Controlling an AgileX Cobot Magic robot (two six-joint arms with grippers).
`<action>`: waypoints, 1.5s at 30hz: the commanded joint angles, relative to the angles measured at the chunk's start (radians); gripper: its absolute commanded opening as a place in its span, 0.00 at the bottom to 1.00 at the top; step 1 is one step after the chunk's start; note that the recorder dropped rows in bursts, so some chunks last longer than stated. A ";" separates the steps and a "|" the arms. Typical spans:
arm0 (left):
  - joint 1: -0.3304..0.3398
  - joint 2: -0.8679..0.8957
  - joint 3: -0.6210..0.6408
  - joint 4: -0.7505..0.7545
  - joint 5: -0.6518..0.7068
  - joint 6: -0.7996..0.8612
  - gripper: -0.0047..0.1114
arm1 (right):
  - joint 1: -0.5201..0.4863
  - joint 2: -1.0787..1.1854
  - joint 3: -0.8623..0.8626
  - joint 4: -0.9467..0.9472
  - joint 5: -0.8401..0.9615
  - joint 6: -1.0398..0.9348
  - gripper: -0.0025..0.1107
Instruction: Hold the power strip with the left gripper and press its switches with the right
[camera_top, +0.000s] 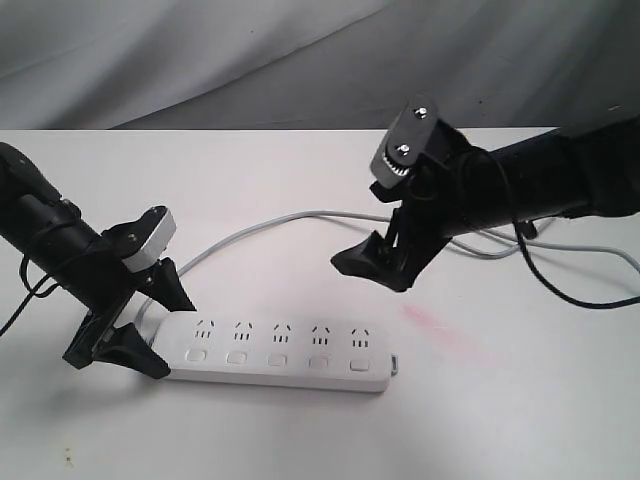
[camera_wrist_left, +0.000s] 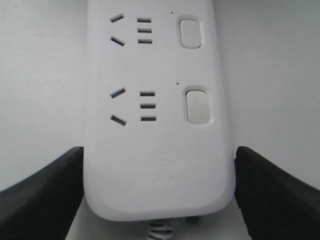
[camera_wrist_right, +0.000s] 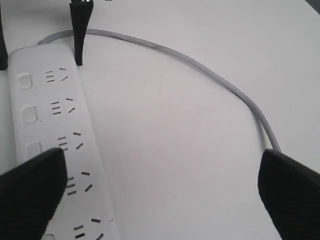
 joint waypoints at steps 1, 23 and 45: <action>0.000 -0.004 -0.001 -0.001 0.009 0.003 0.51 | -0.037 -0.004 0.032 -0.021 0.046 -0.007 0.86; 0.000 -0.004 -0.001 -0.001 0.009 0.003 0.51 | -0.035 0.194 0.153 0.117 -0.003 -0.156 0.86; 0.000 -0.004 -0.001 -0.001 0.009 0.003 0.51 | -0.017 0.230 0.153 0.143 -0.107 -0.177 0.86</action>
